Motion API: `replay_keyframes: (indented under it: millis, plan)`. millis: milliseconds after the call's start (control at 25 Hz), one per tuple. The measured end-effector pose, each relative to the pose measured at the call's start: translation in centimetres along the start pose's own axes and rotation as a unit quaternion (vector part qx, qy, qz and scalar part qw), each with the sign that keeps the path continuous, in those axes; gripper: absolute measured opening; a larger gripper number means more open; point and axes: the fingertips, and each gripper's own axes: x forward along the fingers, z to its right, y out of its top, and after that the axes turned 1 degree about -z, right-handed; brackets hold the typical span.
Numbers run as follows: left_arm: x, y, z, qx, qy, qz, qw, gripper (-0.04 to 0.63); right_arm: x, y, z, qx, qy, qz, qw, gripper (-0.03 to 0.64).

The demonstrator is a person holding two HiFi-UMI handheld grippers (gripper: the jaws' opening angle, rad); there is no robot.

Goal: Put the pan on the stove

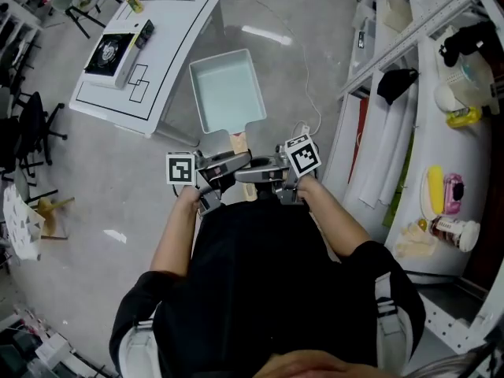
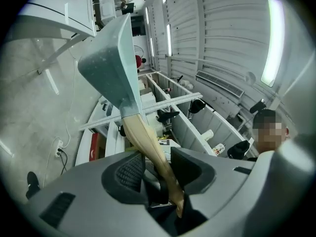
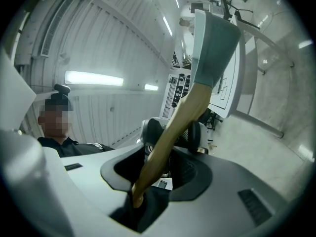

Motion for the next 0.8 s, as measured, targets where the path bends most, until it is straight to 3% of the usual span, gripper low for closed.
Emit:
replay_keyframes:
  millis: [320,800]
  plan:
    - [3.2,3.4,-2.6,-0.003,0.042,0.025,0.9988,0.164,-3.7,3.8,0.9,0.006,0.023,-0.029,0.999,0.160]
    - [2.8,10.9,-6.2,0.012,0.045,0.048,0.9978,0.164,-3.4,10.9,4.9,0.002,0.029,-0.055,0.998,0.160]
